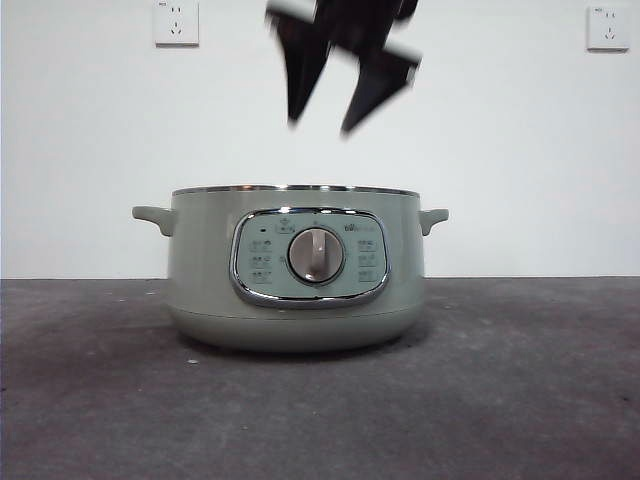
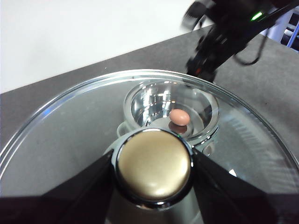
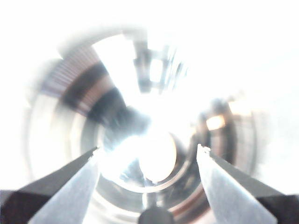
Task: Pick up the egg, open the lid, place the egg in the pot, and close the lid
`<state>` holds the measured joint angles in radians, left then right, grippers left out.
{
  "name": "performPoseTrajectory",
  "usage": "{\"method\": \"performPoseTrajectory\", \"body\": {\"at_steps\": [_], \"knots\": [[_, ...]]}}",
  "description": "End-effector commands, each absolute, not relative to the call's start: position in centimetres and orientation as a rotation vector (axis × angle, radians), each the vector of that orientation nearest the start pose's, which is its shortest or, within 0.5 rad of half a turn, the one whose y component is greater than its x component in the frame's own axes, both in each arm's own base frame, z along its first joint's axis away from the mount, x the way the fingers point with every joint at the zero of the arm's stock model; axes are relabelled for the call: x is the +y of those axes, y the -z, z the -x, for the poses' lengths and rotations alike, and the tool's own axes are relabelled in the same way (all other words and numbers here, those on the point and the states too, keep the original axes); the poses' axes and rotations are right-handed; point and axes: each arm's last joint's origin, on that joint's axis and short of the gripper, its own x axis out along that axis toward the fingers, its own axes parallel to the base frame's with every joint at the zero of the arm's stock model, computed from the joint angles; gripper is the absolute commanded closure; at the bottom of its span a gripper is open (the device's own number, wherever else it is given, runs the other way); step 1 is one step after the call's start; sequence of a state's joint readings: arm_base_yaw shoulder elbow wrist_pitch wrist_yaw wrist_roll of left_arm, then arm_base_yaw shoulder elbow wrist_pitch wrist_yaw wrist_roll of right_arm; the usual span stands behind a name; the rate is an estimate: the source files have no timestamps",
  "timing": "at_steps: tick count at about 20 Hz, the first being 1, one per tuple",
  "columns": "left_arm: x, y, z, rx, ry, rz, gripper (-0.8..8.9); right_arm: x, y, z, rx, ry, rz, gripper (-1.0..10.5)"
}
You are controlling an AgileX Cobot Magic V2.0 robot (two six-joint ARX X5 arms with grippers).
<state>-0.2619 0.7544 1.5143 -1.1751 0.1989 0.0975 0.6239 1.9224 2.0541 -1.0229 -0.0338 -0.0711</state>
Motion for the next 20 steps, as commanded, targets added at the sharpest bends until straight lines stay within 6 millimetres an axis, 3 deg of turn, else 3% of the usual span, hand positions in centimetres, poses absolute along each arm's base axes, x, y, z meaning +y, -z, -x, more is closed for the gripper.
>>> {"method": "performPoseTrajectory", "body": {"at_steps": [1, 4, 8, 16, 20], "knots": [[-2.2, -46.6, -5.5, 0.325, 0.519, -0.109, 8.22, 22.1, -40.7, -30.2, 0.764, -0.647, 0.287, 6.0], [-3.2, -46.6, -8.1, 0.352, 0.553, -0.115, 8.22, 18.5, -45.2, -25.3, 0.716, -0.649, 0.274, 6.0], [-5.1, -46.5, -11.9, 0.36, 0.611, -0.135, 8.21, 15.3, -47.3, -20.9, 0.752, -0.649, 0.288, 6.0], [-10.9, -43.9, -20.2, 0.418, 0.727, -0.187, 8.21, 11.0, -49.6, -14.5, 0.682, -0.74, 0.223, 6.1], [-13.3, -42.2, -24.0, 0.412, 0.741, -0.19, 8.21, 9.0, -47.6, -11.7, 0.723, -0.726, 0.21, 6.1]]}}
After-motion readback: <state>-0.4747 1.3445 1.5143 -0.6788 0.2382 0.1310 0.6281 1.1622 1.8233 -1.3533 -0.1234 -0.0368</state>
